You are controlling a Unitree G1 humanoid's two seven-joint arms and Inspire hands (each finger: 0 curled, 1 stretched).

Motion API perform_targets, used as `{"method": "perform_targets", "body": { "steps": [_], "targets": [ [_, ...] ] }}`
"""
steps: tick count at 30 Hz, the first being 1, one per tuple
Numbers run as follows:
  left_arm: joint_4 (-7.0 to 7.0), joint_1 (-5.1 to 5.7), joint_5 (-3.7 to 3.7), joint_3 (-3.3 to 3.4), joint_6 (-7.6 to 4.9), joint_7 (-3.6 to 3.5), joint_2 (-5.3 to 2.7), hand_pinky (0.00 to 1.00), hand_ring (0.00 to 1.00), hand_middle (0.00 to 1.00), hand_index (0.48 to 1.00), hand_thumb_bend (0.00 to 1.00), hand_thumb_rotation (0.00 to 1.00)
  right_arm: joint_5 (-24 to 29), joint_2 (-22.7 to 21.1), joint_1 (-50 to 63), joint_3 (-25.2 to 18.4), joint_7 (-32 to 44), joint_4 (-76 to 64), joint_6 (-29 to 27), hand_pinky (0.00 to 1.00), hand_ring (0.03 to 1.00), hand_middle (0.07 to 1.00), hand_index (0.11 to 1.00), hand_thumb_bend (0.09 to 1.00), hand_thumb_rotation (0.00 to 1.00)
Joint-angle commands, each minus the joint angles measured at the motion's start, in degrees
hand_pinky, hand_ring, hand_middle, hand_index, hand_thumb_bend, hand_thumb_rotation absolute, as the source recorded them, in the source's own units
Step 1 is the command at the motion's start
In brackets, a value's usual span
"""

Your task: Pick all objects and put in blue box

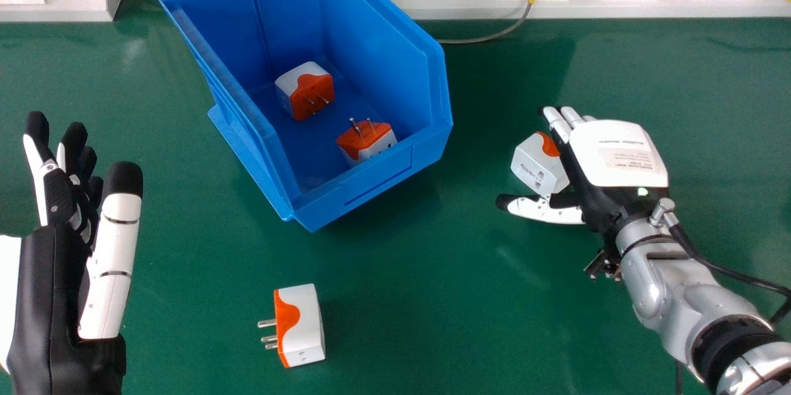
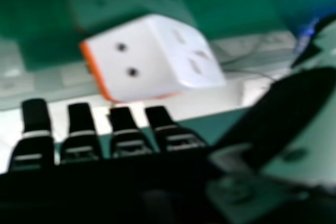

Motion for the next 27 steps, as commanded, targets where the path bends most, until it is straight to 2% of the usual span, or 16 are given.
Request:
{"method": "perform_targets", "body": {
  "steps": [1, 3, 6, 9, 12, 17, 20, 23, 27],
  "targets": [
    [-1.80, 0.37, -0.85, 0.53, -0.13, -0.21, 0.44, 1.00, 1.00, 1.00, 1.000, 0.57, 0.83, 0.74, 0.15, -2.23, 0.24, 0.55, 0.20, 0.71, 0.80, 0.895, 0.940, 0.934, 0.530, 0.79],
    [-2.02, 0.45, -0.76, 0.53, -0.05, -0.17, 0.41, 1.00, 1.00, 1.00, 1.000, 0.56, 0.83, 0.61, 0.32, -2.16, 0.46, 0.99, 0.43, 0.84, 0.80, 0.899, 0.940, 0.932, 0.531, 0.79],
    [-2.35, 0.62, 0.46, 0.46, -0.02, 0.31, 0.30, 1.00, 1.00, 1.00, 1.000, 0.56, 0.84, 0.42, 0.59, -2.16, 0.95, 1.66, 0.81, 1.01, 0.80, 0.898, 0.939, 0.929, 0.534, 0.79],
    [-2.41, 0.76, 0.34, 0.36, -0.05, 0.27, 0.22, 1.00, 1.00, 1.00, 1.000, 0.56, 0.85, 0.42, 1.05, -2.74, 1.66, 3.97, 1.36, 2.23, 0.79, 0.894, 0.935, 0.925, 0.536, 0.78],
    [-2.39, 0.90, 0.56, 0.34, -0.18, 0.28, 0.27, 1.00, 1.00, 1.00, 1.000, 0.57, 0.85, 0.66, 1.55, -3.67, 1.90, 6.52, 1.75, 3.40, 0.79, 0.894, 0.932, 0.922, 0.538, 0.76],
    [-2.56, 1.22, 0.36, 0.29, -0.42, 0.24, 0.10, 1.00, 1.00, 1.00, 1.000, 0.57, 0.85, 1.14, 2.00, -5.22, 1.98, 8.89, 1.92, 4.27, 0.79, 0.894, 0.929, 0.915, 0.537, 0.75],
    [-1.96, 1.21, -0.79, 0.50, -1.14, -0.25, 0.16, 1.00, 1.00, 1.00, 1.000, 0.56, 0.85, 1.40, 2.25, -6.15, 1.96, 9.29, 2.02, 4.68, 0.79, 0.889, 0.926, 0.911, 0.534, 0.75],
    [-1.79, 1.33, -1.20, 0.64, -1.29, -0.41, 0.17, 1.00, 1.00, 1.00, 1.000, 0.55, 0.84, 1.58, 2.32, -6.92, 2.00, 9.24, 2.06, 4.95, 0.78, 0.879, 0.917, 0.904, 0.533, 0.73],
    [-1.77, 1.33, -0.71, 0.68, -1.29, -0.30, 0.27, 1.00, 1.00, 1.00, 1.000, 0.55, 0.84, 1.90, 2.13, -7.14, 1.97, 8.45, 2.05, 4.71, 0.78, 0.879, 0.917, 0.903, 0.530, 0.74]
  ]
}}
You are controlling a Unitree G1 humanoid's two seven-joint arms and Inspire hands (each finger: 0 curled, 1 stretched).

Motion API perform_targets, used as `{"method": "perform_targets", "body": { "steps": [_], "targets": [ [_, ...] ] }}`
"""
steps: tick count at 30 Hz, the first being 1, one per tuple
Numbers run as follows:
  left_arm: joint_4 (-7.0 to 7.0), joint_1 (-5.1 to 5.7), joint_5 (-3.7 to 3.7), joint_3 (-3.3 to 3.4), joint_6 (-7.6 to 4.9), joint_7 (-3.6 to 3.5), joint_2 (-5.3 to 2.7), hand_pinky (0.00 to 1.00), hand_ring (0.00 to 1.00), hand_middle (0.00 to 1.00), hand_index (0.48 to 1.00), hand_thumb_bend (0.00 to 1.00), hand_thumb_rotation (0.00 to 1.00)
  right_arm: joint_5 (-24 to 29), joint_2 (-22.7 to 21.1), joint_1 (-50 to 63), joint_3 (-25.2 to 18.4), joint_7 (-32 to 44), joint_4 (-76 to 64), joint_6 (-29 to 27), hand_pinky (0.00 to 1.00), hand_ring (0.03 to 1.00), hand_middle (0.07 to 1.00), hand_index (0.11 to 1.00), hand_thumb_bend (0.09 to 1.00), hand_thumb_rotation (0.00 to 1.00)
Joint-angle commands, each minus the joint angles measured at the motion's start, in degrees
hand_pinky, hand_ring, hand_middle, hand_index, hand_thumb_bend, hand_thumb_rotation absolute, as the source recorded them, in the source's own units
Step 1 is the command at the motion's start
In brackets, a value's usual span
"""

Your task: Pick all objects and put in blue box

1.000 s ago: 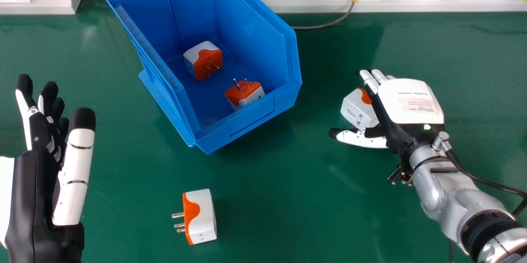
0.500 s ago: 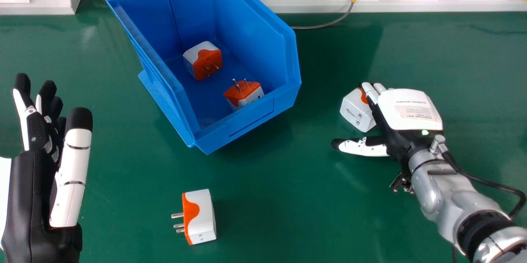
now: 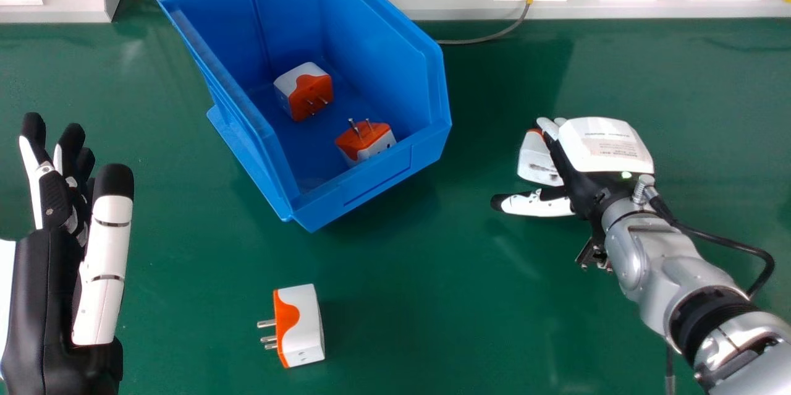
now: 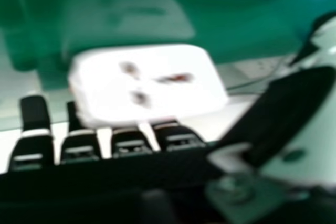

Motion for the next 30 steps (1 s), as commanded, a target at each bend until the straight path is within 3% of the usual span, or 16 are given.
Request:
{"method": "perform_targets", "body": {
  "steps": [1, 5, 7, 11, 16, 19, 21, 24, 30],
  "targets": [
    [-0.64, 0.15, -0.13, 0.62, -1.36, 0.00, 0.35, 1.00, 1.00, 1.00, 1.000, 0.55, 0.84, 0.33, -0.26, -2.04, 0.11, -0.29, -0.07, 0.11, 0.78, 0.879, 0.917, 0.902, 0.530, 0.74],
    [-1.01, 0.30, 0.49, 0.59, -0.79, 0.26, 0.34, 1.00, 1.00, 1.00, 1.000, 0.56, 0.84, 0.55, -0.39, -2.14, 0.15, -0.32, -0.03, 0.13, 0.78, 0.878, 0.915, 0.902, 0.527, 0.74],
    [-1.15, 0.30, 0.35, 0.61, -0.66, 0.26, 0.33, 1.00, 1.00, 1.00, 1.000, 0.56, 0.84, 0.63, -0.47, -2.15, 0.16, -0.31, -0.01, 0.20, 0.78, 0.877, 0.914, 0.900, 0.524, 0.73],
    [-0.99, 0.06, -1.01, 0.86, -0.98, -0.38, 0.59, 1.00, 1.00, 1.00, 1.000, 0.55, 0.85, 0.56, -1.09, -1.92, 0.19, -1.07, -0.17, -0.51, 0.77, 0.869, 0.908, 0.895, 0.520, 0.70],
    [-0.56, 0.02, -1.60, 1.20, -1.34, -0.91, 0.97, 1.00, 1.00, 1.00, 1.000, 0.56, 0.84, 0.10, -2.24, -1.91, 0.53, -1.71, -0.28, -1.15, 0.75, 0.858, 0.900, 0.887, 0.523, 0.67],
    [-0.85, 0.05, -0.54, 1.12, -0.96, -0.56, 0.86, 1.00, 1.00, 1.00, 1.000, 0.56, 0.84, 0.29, -2.97, -2.06, 0.34, -1.83, -0.34, -1.64, 0.75, 0.855, 0.897, 0.884, 0.524, 0.65],
    [-0.93, -0.04, -0.44, 1.11, -0.82, -0.52, 0.86, 1.00, 1.00, 1.00, 1.000, 0.56, 0.84, 0.20, -3.40, -2.21, 0.39, -2.20, -0.33, -1.83, 0.75, 0.854, 0.896, 0.882, 0.525, 0.65],
    [-0.90, -0.29, -1.37, 1.19, -0.59, -0.56, 0.67, 1.00, 1.00, 1.00, 1.000, 0.56, 0.84, -0.29, -4.18, -2.56, 0.74, -3.20, -0.11, -1.96, 0.74, 0.848, 0.891, 0.878, 0.538, 0.62],
    [-1.00, -0.03, -2.01, 1.52, -0.81, -0.99, 0.83, 1.00, 1.00, 1.00, 1.000, 0.55, 0.84, -0.55, -6.02, -3.39, 0.98, -3.17, 0.29, -2.76, 0.73, 0.842, 0.883, 0.872, 0.560, 0.62]
  ]
}}
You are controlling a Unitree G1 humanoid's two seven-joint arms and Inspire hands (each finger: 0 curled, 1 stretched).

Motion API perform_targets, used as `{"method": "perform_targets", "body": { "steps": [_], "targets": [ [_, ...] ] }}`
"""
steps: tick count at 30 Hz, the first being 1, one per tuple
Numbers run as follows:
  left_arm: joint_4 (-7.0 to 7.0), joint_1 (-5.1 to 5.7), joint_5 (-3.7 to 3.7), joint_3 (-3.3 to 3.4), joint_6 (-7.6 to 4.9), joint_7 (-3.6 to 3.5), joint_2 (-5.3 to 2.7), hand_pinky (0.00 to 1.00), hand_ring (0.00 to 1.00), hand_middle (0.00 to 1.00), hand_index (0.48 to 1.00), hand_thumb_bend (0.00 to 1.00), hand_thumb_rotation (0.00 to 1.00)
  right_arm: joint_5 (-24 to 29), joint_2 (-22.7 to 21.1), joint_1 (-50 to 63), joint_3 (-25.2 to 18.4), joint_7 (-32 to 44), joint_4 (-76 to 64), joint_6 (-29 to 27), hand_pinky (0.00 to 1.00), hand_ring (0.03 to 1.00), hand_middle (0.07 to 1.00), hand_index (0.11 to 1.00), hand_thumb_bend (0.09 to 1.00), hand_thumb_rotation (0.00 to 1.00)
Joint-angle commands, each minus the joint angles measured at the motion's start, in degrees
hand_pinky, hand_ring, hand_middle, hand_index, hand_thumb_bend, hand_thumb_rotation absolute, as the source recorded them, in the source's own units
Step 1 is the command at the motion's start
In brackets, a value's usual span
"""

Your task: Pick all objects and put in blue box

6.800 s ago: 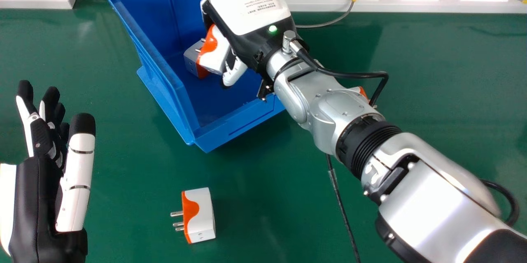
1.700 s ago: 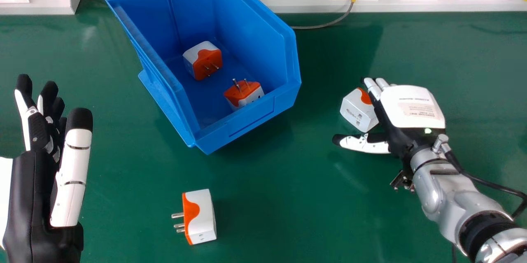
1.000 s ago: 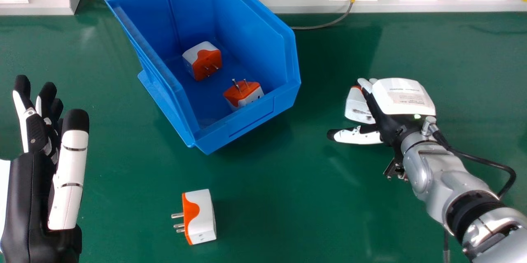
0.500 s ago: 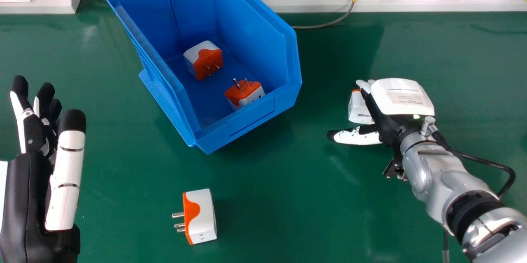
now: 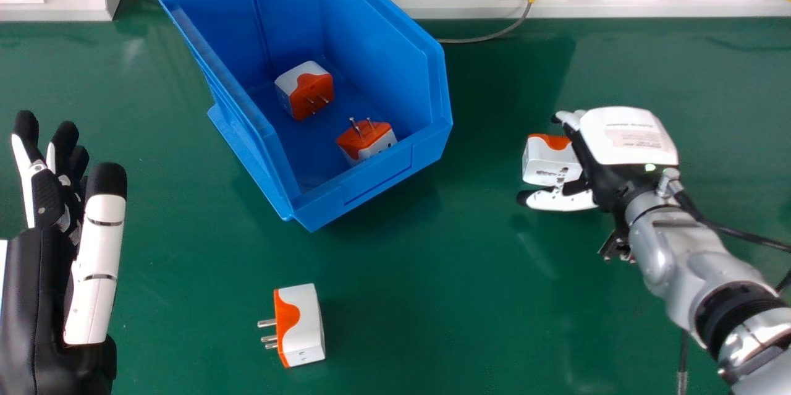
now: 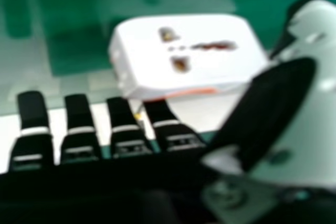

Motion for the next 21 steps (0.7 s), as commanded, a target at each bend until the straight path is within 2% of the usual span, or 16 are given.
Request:
{"method": "perform_targets", "body": {
  "steps": [1, 5, 12, 15, 16, 19, 21],
  "targets": [
    [-1.18, 0.35, -0.32, 0.43, -0.70, -0.22, 0.45, 1.00, 1.00, 1.00, 1.000, 0.55, 0.83, -0.69, -1.54, -2.83, 0.54, -1.23, 0.27, -0.20, 0.73, 0.843, 0.884, 0.874, 0.560, 0.63],
    [-1.45, 0.52, -0.07, 0.61, -0.44, -0.42, 0.69, 1.00, 1.00, 1.00, 1.000, 0.56, 0.83, -1.22, -2.22, -3.33, 1.28, -0.93, 0.73, -0.25, 0.74, 0.844, 0.886, 0.877, 0.564, 0.65],
    [-1.78, 0.62, -0.38, 0.54, -0.82, -0.51, 0.41, 1.00, 1.00, 1.00, 1.000, 0.55, 0.83, -1.80, -1.92, -3.76, 2.00, 0.70, 1.37, -0.76, 0.74, 0.840, 0.884, 0.871, 0.566, 0.66],
    [-2.40, 1.09, -0.52, 0.56, -0.71, -0.64, 0.40, 1.00, 1.00, 1.00, 1.000, 0.54, 0.83, -1.57, -1.54, -3.72, 2.09, 1.41, 1.79, -1.27, 0.74, 0.840, 0.883, 0.872, 0.566, 0.66],
    [-2.57, 1.31, -0.30, 0.64, -0.67, -0.77, 0.62, 1.00, 1.00, 1.00, 1.000, 0.54, 0.83, -1.67, -1.42, -3.77, 2.24, 1.87, 1.86, -1.24, 0.74, 0.840, 0.883, 0.872, 0.566, 0.66],
    [-3.07, 1.63, -0.72, 0.69, -0.29, -0.83, 0.54, 1.00, 1.00, 1.00, 1.000, 0.53, 0.83, -1.63, -1.11, -3.75, 2.32, 3.03, 1.98, -1.23, 0.74, 0.842, 0.884, 0.873, 0.565, 0.66],
    [-3.18, 1.69, -1.57, 0.73, -0.31, -1.18, 0.60, 1.00, 1.00, 1.00, 1.000, 0.53, 0.83, -1.80, -0.99, -3.73, 2.54, 3.58, 2.12, -1.10, 0.75, 0.845, 0.887, 0.876, 0.563, 0.66]
  ]
}}
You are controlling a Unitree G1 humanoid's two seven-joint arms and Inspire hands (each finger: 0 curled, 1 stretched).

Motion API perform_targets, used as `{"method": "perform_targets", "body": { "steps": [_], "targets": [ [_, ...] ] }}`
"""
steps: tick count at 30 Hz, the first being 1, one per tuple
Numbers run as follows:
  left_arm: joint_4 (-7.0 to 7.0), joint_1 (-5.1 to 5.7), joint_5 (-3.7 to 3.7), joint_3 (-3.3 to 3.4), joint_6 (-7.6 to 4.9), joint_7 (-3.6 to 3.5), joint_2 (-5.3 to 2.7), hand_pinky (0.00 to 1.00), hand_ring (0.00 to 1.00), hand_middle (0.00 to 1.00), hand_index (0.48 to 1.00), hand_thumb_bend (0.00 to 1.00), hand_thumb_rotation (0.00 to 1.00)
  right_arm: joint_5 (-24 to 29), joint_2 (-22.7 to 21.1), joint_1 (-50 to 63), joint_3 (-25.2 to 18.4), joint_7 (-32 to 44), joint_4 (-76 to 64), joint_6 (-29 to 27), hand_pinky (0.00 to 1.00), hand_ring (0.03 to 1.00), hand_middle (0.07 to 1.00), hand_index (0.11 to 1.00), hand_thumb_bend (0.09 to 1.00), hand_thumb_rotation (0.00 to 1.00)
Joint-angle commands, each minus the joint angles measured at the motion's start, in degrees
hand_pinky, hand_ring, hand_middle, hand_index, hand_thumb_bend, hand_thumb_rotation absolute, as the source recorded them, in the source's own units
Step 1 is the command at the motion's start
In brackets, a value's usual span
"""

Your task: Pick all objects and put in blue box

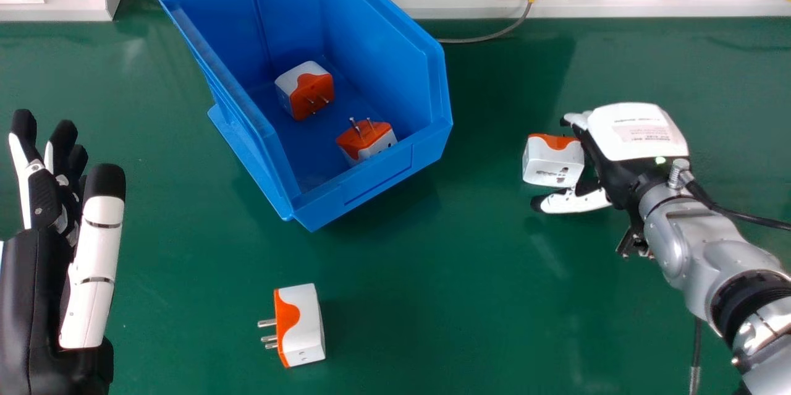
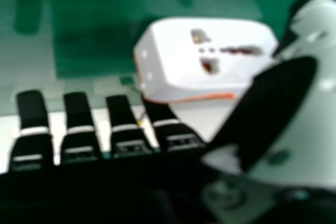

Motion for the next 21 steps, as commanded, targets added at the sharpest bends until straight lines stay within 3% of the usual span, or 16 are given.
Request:
{"method": "perform_targets", "body": {
  "steps": [1, 4, 9, 13, 18, 21],
  "targets": [
    [-1.97, 0.51, -0.54, 0.58, -0.27, -0.09, 0.48, 1.00, 1.00, 1.00, 1.000, 0.53, 0.83, -0.16, 0.00, -2.41, 0.45, 0.80, 0.09, 0.10, 0.75, 0.846, 0.887, 0.878, 0.563, 0.66],
    [-2.21, 0.58, -0.19, 0.67, -0.23, 0.08, 0.47, 1.00, 1.00, 1.00, 1.000, 0.53, 0.83, 0.05, 0.17, -2.59, 0.54, 1.91, 0.18, 0.25, 0.75, 0.849, 0.890, 0.881, 0.561, 0.67],
    [-2.72, 1.13, -0.67, 1.05, -0.37, -0.27, 0.56, 1.00, 1.00, 1.00, 1.000, 0.51, 0.84, 0.29, 0.31, -2.88, 0.75, 3.37, 0.25, 0.11, 0.76, 0.854, 0.895, 0.885, 0.553, 0.67],
    [-3.63, 1.94, -0.15, 1.34, 0.08, -0.43, 0.84, 1.00, 1.00, 1.00, 1.000, 0.52, 0.84, 0.53, 0.33, -3.07, 0.63, 3.92, 0.28, -0.24, 0.76, 0.853, 0.893, 0.879, 0.537, 0.65],
    [-4.16, 2.72, -1.04, 1.76, 0.11, -1.06, 1.07, 1.00, 1.00, 1.00, 1.000, 0.52, 0.85, 0.25, 0.46, -3.65, 0.88, 4.46, 0.54, 0.27, 0.76, 0.852, 0.890, 0.875, 0.529, 0.65],
    [-4.37, 3.14, -1.17, 1.98, 0.11, -0.95, 0.94, 1.00, 1.00, 1.00, 1.000, 0.52, 0.85, -0.07, 0.46, -4.14, 1.13, 4.30, 0.71, 0.58, 0.76, 0.853, 0.892, 0.877, 0.525, 0.67]
  ]
}}
